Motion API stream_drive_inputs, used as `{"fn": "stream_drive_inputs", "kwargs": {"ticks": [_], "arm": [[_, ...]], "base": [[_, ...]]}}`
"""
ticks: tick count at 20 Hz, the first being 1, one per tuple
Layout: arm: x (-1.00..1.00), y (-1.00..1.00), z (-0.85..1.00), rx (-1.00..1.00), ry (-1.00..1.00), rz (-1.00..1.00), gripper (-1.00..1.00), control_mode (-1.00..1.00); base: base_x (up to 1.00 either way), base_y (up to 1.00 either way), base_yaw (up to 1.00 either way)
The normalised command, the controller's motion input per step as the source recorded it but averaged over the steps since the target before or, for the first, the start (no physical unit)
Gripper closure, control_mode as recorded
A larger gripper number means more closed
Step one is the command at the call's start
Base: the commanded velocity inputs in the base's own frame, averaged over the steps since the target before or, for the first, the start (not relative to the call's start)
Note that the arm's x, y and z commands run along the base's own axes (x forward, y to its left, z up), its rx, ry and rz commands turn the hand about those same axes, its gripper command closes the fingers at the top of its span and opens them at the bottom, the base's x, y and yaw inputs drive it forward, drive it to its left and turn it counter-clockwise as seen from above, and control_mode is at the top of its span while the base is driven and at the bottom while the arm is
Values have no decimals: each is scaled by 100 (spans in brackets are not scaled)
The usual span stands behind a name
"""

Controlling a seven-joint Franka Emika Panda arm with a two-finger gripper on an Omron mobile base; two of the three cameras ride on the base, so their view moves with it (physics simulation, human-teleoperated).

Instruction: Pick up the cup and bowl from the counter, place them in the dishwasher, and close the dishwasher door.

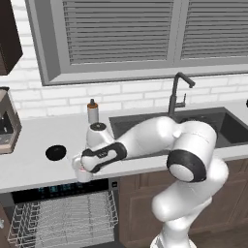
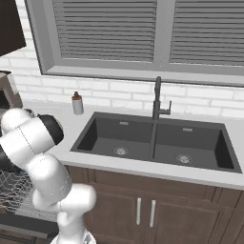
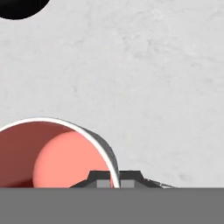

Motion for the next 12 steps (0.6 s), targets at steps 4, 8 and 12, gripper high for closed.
{"fn": "stream_drive_inputs", "kwargs": {"ticks": [4,8,12], "arm": [[-100,-24,0,0,1,-10,100,-100],[-100,-10,-1,0,0,-12,100,-100],[-100,17,-19,-1,0,-16,100,-100]], "base": [[0,0,0],[0,0,0],[0,0,0]]}}
